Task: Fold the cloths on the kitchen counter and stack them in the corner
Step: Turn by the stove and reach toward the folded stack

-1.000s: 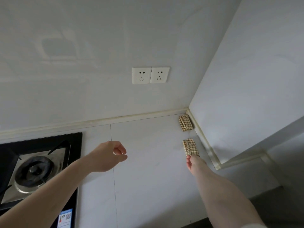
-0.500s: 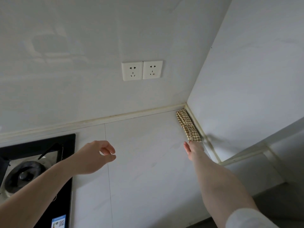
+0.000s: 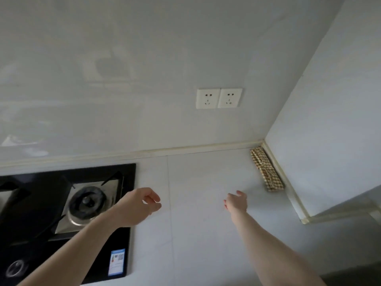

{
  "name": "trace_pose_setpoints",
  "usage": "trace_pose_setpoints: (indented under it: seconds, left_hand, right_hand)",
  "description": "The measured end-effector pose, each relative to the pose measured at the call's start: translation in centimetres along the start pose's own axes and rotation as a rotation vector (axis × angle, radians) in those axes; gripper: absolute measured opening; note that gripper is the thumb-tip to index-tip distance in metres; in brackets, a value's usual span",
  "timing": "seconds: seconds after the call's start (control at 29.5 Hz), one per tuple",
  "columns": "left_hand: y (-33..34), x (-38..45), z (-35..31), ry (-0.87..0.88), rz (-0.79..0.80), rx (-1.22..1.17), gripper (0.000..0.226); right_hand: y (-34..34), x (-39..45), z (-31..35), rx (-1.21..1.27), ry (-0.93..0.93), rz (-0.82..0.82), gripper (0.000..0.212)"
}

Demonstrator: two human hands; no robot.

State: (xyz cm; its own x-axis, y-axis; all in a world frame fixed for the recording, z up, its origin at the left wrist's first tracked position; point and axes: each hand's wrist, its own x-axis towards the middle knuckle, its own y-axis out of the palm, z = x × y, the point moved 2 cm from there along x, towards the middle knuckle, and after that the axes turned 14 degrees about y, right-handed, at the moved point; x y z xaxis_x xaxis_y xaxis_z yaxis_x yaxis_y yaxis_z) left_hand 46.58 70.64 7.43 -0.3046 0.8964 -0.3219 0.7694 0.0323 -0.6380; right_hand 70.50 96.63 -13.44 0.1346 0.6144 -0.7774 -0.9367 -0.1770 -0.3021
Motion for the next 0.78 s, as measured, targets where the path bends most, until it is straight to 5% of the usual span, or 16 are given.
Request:
trace_pose_setpoints:
  seconds: [0.24, 0.44, 0.78]
  left_hand:
    - [-3.7, -13.5, 9.8, -0.178, -0.197, -0.079, 0.011]
    - [-6.0, -27.7, 18.1, -0.332, -0.394, -0.139, 0.021]
    - [-7.7, -46.7, 29.2, -0.462, -0.644, -0.21, 0.037]
  right_hand:
    - [16.4, -8.8, -2.3, -0.371, -0.335, 0.319, 0.069]
    - [22.0, -31.9, -6.6, -0.555, -0.566, 0.577, 0.046]
    - [30.5, -50.4, -20.7, -0.893, -0.73, 0.853, 0.053]
